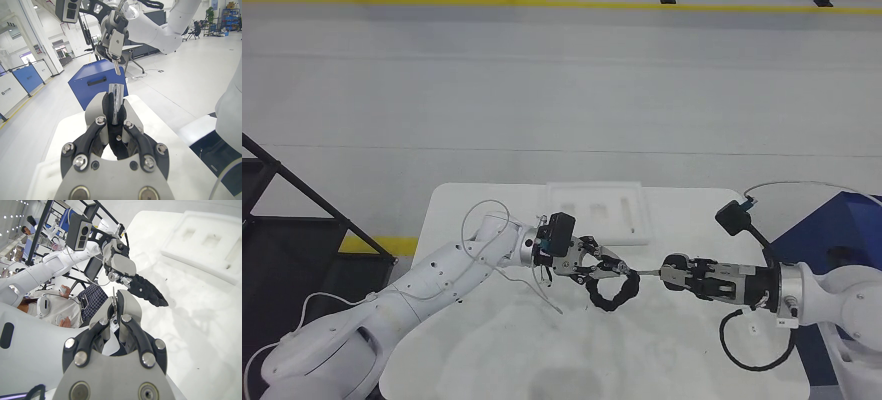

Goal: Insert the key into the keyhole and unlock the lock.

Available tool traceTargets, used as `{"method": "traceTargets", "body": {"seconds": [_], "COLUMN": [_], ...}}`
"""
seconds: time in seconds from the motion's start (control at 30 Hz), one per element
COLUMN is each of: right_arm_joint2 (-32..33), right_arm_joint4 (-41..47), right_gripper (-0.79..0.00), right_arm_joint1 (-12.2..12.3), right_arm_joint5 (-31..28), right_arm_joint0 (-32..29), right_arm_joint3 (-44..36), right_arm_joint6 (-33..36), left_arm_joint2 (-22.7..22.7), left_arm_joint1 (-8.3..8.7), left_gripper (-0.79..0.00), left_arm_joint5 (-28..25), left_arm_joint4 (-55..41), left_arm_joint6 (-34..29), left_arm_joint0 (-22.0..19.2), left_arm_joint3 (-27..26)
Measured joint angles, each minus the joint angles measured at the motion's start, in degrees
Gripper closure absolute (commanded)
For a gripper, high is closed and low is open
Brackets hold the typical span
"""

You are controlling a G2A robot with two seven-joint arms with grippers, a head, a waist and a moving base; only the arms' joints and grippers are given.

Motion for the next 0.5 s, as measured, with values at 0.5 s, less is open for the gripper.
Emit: {"method": "traceTargets", "body": {"seconds": [0.5], "right_arm_joint2": [-1.96], "right_arm_joint4": [-10.49], "right_gripper": [0.000], "right_arm_joint1": [1.40], "right_arm_joint5": [11.51], "right_arm_joint0": [4.20], "right_arm_joint3": [-9.79], "right_arm_joint6": [4.47], "left_arm_joint2": [-2.24], "left_arm_joint1": [-0.98], "left_gripper": [0.000], "left_arm_joint5": [5.10], "left_arm_joint4": [2.61], "left_arm_joint6": [-4.96], "left_arm_joint0": [1.19], "left_arm_joint3": [-2.55]}}
